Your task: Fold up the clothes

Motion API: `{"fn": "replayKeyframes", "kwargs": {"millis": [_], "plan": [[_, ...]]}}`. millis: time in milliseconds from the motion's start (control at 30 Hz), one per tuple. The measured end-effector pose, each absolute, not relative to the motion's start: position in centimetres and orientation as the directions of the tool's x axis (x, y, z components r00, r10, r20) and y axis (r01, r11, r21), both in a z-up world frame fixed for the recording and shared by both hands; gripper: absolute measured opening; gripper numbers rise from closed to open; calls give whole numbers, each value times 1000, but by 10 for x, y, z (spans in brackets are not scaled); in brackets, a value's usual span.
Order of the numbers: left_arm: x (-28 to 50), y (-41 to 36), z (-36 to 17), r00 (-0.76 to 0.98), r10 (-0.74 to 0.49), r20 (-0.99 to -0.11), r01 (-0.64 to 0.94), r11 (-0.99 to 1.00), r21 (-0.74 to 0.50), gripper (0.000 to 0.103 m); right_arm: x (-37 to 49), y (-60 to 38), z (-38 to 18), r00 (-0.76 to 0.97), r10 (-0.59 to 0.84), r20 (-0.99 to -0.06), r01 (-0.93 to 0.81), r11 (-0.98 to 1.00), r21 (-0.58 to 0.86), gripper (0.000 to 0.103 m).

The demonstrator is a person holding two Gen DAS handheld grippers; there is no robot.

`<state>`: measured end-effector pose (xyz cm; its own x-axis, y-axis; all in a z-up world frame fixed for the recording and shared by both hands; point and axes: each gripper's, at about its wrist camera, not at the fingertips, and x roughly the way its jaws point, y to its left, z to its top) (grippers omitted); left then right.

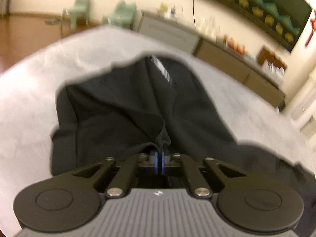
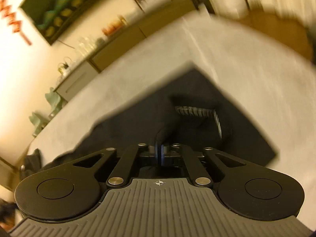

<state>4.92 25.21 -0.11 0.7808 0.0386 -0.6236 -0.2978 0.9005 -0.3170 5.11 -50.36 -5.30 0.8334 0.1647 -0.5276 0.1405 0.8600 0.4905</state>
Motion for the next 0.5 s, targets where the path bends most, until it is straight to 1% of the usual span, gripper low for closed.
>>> {"fn": "replayKeyframes", "kwargs": {"millis": [33, 67, 100, 133, 233, 267, 300, 333, 367, 400, 433, 467, 500], "plan": [[41, 260, 9, 817, 62, -574, -309, 886, -345, 3, 40, -502, -29, 904, 180, -387, 49, 857, 513, 1], [32, 269, 16, 839, 81, -539, -325, 868, -375, 3, 31, -501, -9, 943, 182, -279, -20, 866, 499, 0], [30, 275, 14, 830, 90, -550, -345, 858, -381, 3, 34, -501, -3, 946, 160, -282, -12, 886, 464, 0], [31, 279, 8, 809, 93, -580, -365, 852, -374, 3, 48, -505, -12, 925, 126, -360, 48, 898, 438, 1], [46, 273, -31, 678, 35, -734, -391, 863, -320, 3, 83, -516, -43, 825, 56, -563, 191, 909, 370, 2], [47, 268, -37, 656, 43, -753, -390, 874, -290, 4, 93, -520, -56, 782, 47, -621, 227, 907, 354, 5], [47, 263, -38, 651, 63, -757, -383, 887, -256, 4, 98, -522, -62, 760, 47, -648, 241, 905, 349, 11], [47, 260, -36, 652, 73, -755, -378, 894, -240, 4, 97, -522, -60, 765, 59, -641, 230, 905, 359, 26], [46, 258, -34, 657, 78, -750, -373, 898, -234, 4, 96, -522, -57, 771, 72, -633, 218, 904, 368, 45], [47, 256, -33, 659, 83, -747, -375, 898, -231, 4, 95, -523, -55, 776, 84, -625, 207, 903, 377, 58], [50, 254, -33, 655, 84, -751, -379, 896, -230, 4, 93, -523, -52, 781, 96, -617, 195, 901, 386, 77], [52, 252, -35, 650, 84, -755, -382, 895, -230, 4, 92, -523, -50, 786, 108, -609, 184, 900, 396, 83], [52, 249, -35, 649, 84, -756, -382, 895, -229, 4, 91, -523, -47, 790, 120, -601, 172, 898, 404, 83]]}}
